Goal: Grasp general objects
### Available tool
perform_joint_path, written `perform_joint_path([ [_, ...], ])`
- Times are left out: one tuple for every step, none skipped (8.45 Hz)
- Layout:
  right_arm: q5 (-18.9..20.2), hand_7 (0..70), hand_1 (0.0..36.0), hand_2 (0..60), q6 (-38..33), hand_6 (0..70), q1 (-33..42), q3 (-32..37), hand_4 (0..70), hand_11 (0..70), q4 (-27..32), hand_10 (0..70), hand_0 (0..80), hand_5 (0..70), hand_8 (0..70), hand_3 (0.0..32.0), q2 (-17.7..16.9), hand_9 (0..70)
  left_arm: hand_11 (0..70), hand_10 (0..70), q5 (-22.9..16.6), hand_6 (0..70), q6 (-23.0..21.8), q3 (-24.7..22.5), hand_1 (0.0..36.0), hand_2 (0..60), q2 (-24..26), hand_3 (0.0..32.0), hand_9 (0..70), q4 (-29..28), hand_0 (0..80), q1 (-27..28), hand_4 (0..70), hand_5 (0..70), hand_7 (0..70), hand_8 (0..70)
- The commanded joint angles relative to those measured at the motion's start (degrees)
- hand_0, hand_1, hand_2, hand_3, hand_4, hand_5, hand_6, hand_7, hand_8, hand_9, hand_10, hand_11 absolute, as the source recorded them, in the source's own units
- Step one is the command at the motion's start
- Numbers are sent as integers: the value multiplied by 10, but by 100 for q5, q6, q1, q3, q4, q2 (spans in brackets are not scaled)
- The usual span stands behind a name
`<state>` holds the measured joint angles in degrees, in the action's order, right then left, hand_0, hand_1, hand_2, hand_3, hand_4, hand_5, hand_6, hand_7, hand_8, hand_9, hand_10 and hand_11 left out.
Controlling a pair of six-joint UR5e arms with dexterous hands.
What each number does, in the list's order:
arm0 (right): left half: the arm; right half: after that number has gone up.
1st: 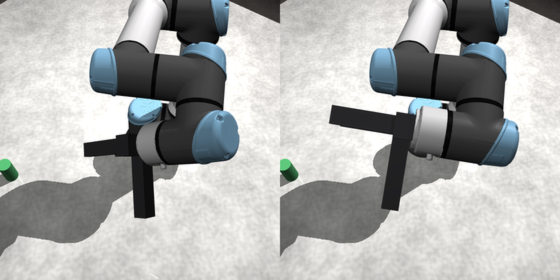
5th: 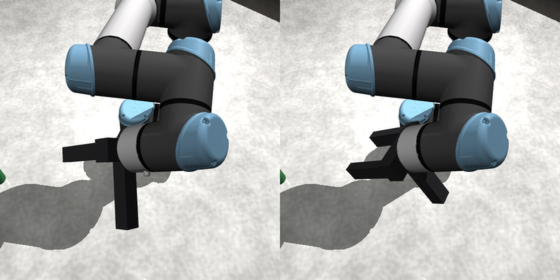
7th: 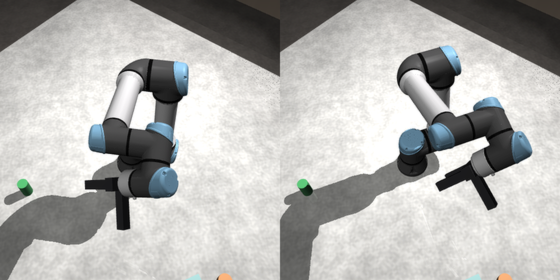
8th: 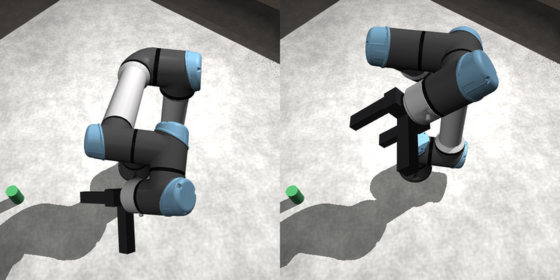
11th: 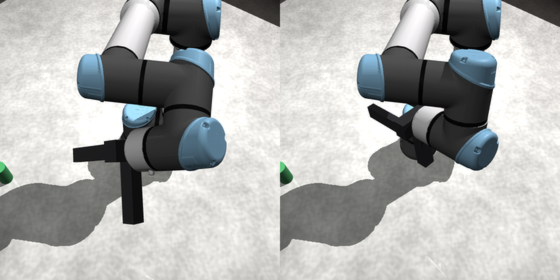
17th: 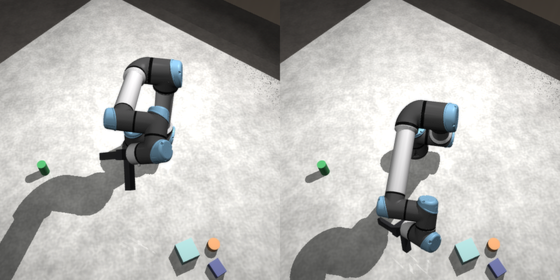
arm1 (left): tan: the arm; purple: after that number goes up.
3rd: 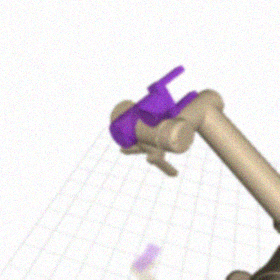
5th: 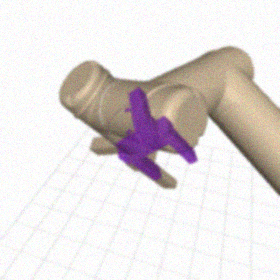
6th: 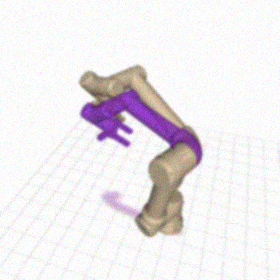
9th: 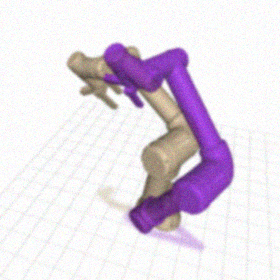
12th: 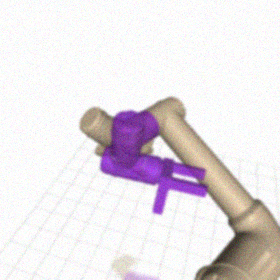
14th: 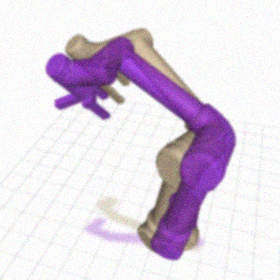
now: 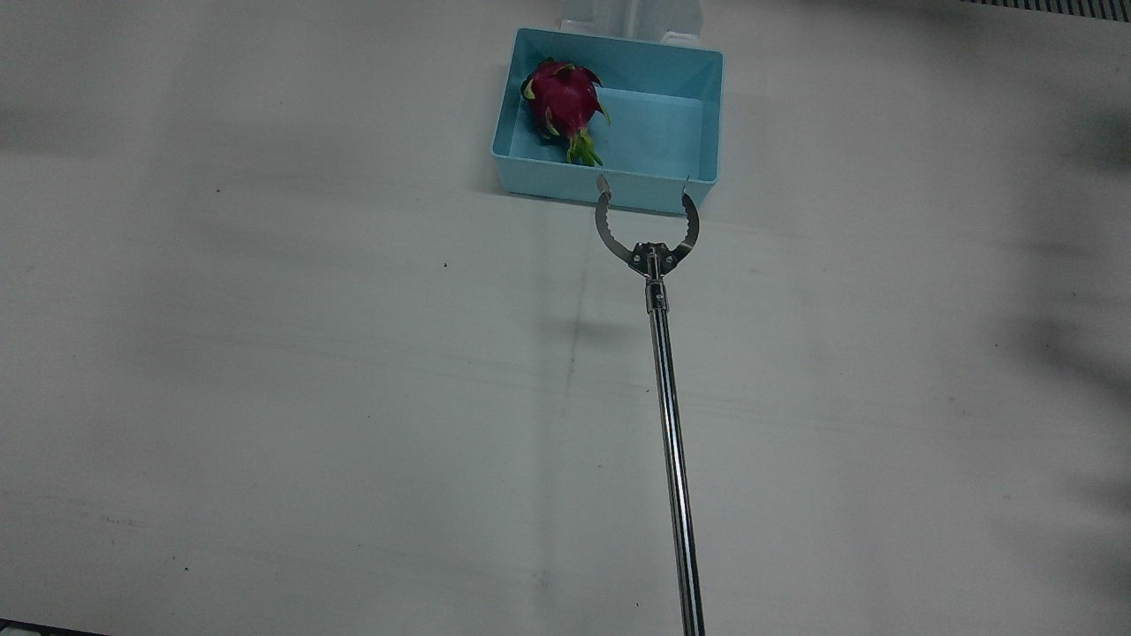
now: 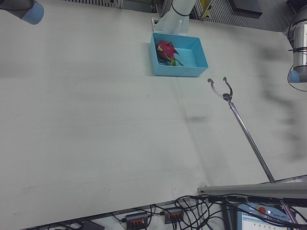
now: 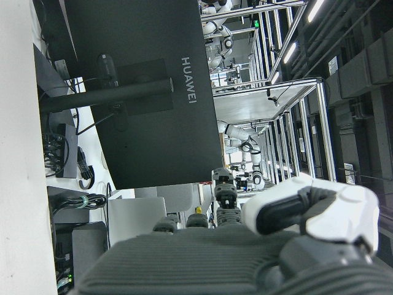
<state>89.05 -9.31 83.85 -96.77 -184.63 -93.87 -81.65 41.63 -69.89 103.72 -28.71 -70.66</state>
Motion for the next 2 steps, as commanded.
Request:
perform_joint_path([
  [-2,0,0,0,8,0,0,0,0,0,6,0,0,0,0,0,0,0,445,302,0,464,12,-7,187,396,8,0,461,14,501,9,209,572,551,385],
  [-2,0,0,0,-1,0,0,0,0,0,-3,0,0,0,0,0,0,0,445,302,0,464,12,-7,187,394,8,0,462,14,500,9,209,572,553,385],
])
